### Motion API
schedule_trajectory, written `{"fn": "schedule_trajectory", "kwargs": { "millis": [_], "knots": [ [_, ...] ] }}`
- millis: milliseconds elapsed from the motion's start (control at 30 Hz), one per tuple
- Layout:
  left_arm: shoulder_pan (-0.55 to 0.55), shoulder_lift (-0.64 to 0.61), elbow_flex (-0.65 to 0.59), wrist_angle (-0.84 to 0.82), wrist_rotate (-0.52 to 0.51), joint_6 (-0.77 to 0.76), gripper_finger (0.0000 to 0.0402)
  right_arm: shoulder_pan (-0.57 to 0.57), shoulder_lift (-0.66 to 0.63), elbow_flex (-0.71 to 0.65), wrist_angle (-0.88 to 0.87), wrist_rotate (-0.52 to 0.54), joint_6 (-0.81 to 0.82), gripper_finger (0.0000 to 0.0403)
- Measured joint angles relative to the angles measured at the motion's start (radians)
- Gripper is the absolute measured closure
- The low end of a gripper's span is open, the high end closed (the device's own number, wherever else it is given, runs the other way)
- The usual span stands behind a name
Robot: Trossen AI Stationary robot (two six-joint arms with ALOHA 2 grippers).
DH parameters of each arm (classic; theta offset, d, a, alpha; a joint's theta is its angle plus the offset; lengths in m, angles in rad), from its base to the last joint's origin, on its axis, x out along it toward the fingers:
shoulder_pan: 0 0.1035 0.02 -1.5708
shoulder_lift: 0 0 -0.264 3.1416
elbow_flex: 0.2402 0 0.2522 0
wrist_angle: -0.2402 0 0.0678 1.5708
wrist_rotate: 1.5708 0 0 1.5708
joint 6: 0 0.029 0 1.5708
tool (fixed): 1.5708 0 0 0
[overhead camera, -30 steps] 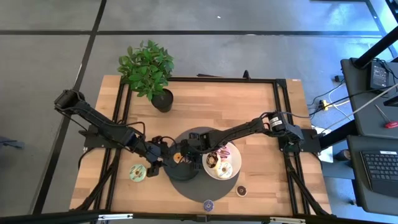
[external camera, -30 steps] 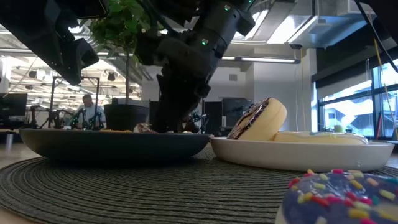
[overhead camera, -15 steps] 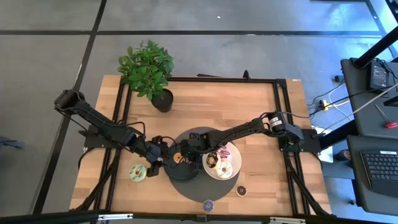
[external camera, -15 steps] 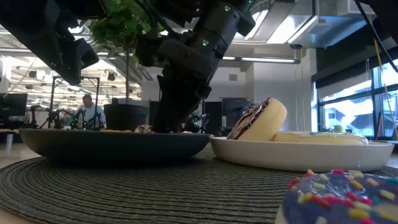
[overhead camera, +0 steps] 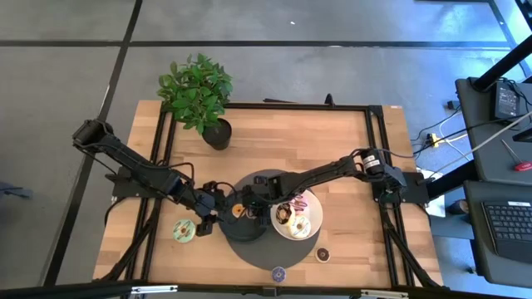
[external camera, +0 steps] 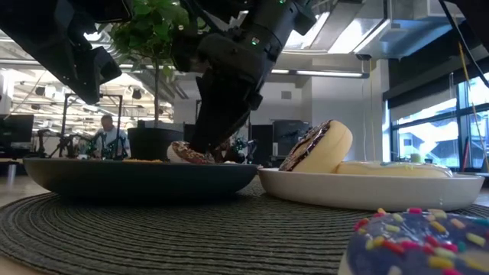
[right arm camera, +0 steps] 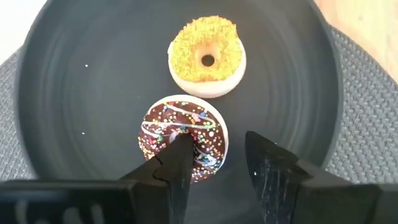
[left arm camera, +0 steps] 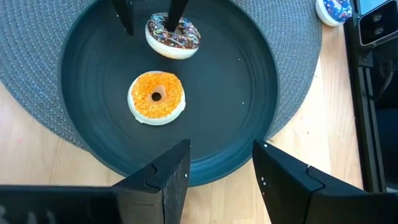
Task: Pick & Place donuts
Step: Put the small brown donut onto the black plate
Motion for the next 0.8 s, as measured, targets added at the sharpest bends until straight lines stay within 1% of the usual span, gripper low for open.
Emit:
{"fn": "schedule_trajectory", "kwargs": {
  "millis": [67,100,233,267,333,433,567,700,800],
  "knots": [
    [0.000,0.000,0.000,0.005,-0.006,0.001,0.0233,0.000,0.000,0.009,-0.008,0.000,0.000,0.0253],
    [0.000,0.000,0.000,0.017,-0.029,0.010,0.0233,0.000,0.000,0.014,-0.007,0.000,0.000,0.0253],
    [0.000,0.009,0.000,0.105,-0.181,0.045,0.0233,0.000,-0.001,0.015,0.003,0.000,0.000,0.0253],
    [0.001,0.013,0.000,0.126,-0.205,0.049,0.0233,0.000,-0.001,0.015,0.004,0.000,0.001,0.0253],
    [-0.001,0.026,0.000,0.166,-0.216,0.046,0.0233,0.000,-0.001,0.015,0.004,0.000,0.001,0.0253],
    [-0.010,0.059,0.000,0.175,-0.216,-0.015,0.0233,0.001,-0.002,0.014,-0.002,0.000,0.002,0.0253],
    [-0.027,0.142,0.000,0.205,-0.274,-0.069,0.0233,0.000,-0.002,0.014,-0.001,0.000,0.003,0.0253],
    [-0.043,0.211,0.000,0.271,-0.292,-0.071,0.0232,0.000,-0.002,0.014,0.001,0.000,0.003,0.0253],
    [-0.051,0.240,0.000,0.297,-0.349,-0.089,0.0233,0.000,-0.002,0.014,0.005,0.000,0.003,0.0253]
  ]
}}
